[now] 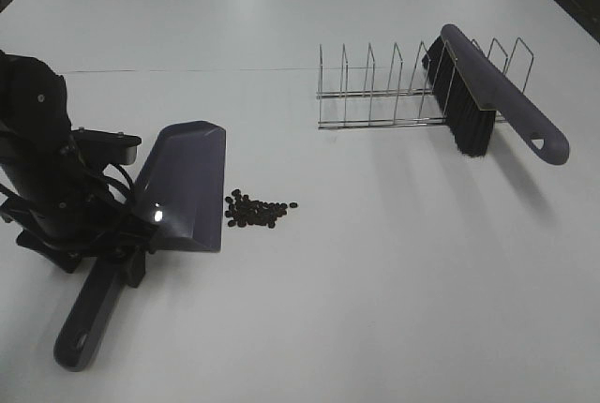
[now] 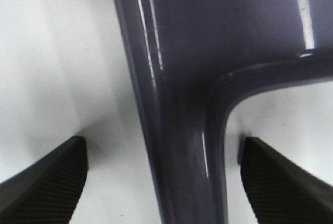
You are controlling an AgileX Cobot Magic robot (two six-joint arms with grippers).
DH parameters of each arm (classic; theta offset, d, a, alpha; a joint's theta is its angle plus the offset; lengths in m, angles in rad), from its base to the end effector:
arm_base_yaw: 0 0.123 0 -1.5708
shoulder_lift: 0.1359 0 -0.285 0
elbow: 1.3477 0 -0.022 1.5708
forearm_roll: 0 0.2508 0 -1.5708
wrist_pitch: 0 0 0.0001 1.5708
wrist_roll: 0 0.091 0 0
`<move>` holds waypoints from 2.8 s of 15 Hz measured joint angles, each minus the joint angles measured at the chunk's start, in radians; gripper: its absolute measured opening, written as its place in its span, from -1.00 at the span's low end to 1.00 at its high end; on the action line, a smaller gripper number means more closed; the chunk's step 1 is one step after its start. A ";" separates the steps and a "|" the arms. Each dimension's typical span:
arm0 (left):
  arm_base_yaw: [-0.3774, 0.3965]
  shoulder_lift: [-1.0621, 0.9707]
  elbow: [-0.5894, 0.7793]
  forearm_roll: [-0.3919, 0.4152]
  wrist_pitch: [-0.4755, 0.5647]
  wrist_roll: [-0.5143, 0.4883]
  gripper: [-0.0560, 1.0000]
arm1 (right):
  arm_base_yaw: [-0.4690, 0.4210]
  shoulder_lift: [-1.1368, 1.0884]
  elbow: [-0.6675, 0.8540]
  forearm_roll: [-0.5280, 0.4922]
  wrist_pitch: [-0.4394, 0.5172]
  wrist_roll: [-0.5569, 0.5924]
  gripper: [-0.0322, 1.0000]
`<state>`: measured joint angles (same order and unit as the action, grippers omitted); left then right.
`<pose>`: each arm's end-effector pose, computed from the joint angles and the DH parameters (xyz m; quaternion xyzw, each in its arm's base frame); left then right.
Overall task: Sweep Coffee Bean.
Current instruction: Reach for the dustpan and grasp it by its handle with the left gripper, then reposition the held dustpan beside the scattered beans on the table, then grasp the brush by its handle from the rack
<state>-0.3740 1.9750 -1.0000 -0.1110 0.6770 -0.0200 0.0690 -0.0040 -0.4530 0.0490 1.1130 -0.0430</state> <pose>0.2980 -0.1238 0.0960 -0.1333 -0.9905 0.0348 0.0039 -0.0030 0.0038 0.2601 -0.0501 0.8754 0.0307 0.4798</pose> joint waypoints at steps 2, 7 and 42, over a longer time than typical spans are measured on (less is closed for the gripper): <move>0.000 0.000 0.000 0.000 -0.004 0.000 0.09 | 0.000 0.000 0.000 0.000 0.000 0.000 0.51; 0.000 0.005 -0.006 0.009 -0.006 0.006 -0.27 | 0.000 0.000 0.000 0.000 0.000 0.001 0.51; -0.003 0.005 -0.007 0.090 0.002 0.000 -0.27 | 0.000 2.190 -1.535 -0.080 0.104 -0.074 0.35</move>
<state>-0.3770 1.9800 -1.0070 -0.0210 0.6790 -0.0200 0.0690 2.1860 -1.9880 -0.0310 1.2170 -0.1170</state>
